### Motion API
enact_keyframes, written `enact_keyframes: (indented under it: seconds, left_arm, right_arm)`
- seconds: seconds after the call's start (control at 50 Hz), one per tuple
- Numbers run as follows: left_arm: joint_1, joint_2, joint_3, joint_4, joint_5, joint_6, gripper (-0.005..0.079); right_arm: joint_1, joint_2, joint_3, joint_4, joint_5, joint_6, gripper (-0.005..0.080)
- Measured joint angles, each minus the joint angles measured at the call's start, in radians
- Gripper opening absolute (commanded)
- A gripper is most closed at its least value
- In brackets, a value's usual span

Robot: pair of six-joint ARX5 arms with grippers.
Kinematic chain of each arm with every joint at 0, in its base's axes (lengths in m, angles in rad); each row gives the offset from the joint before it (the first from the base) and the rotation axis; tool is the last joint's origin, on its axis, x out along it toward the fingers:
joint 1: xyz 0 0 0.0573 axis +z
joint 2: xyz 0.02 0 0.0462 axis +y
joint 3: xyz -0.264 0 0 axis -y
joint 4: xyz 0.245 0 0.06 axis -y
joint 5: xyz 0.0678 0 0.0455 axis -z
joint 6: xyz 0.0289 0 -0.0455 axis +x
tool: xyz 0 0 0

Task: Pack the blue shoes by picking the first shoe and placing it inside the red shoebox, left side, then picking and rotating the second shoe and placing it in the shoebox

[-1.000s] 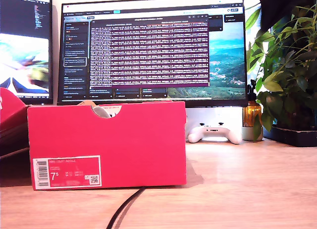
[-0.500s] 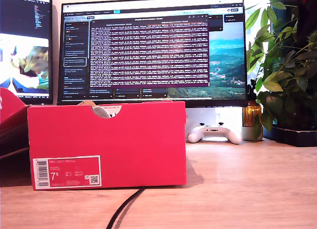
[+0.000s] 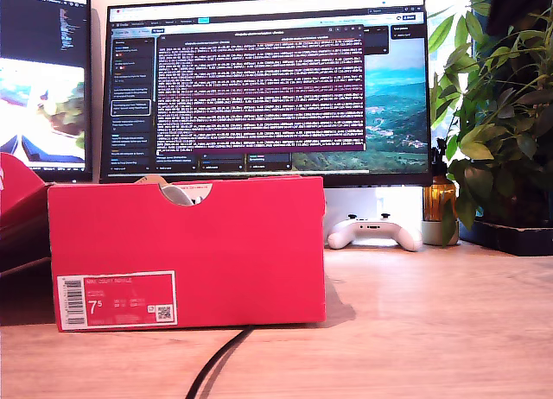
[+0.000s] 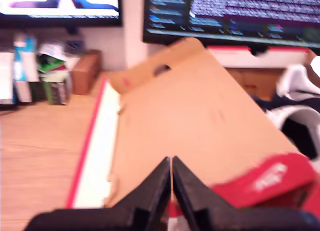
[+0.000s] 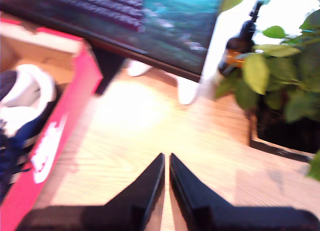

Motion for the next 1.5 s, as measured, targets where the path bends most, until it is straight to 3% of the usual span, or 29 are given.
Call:
enact_keyframes:
  seconds: [0.36, 0.6, 1.12, 1.5]
  left_arm:
    - [0.149, 0.0, 0.0, -0.018, 0.046, 0.002, -0.0021]
    - [0.15, 0.0, 0.0, -0.101, 0.029, 0.002, -0.0021]
    - [0.15, 0.0, 0.003, -0.114, 0.032, -0.005, -0.0021]
    - [0.15, 0.0, 0.003, -0.116, 0.032, -0.005, -0.0021]
  right_arm:
    - [0.018, -0.085, 0.0, -0.058, 0.007, 0.016, -0.0008]
    - [0.017, -0.129, 0.0, -0.058, 0.007, 0.016, -0.0008]
    - [0.017, -0.222, -0.003, -0.095, 0.044, 0.047, -0.0008]
    - [0.017, -0.401, -0.217, 0.077, 0.069, 0.086, -0.0008]
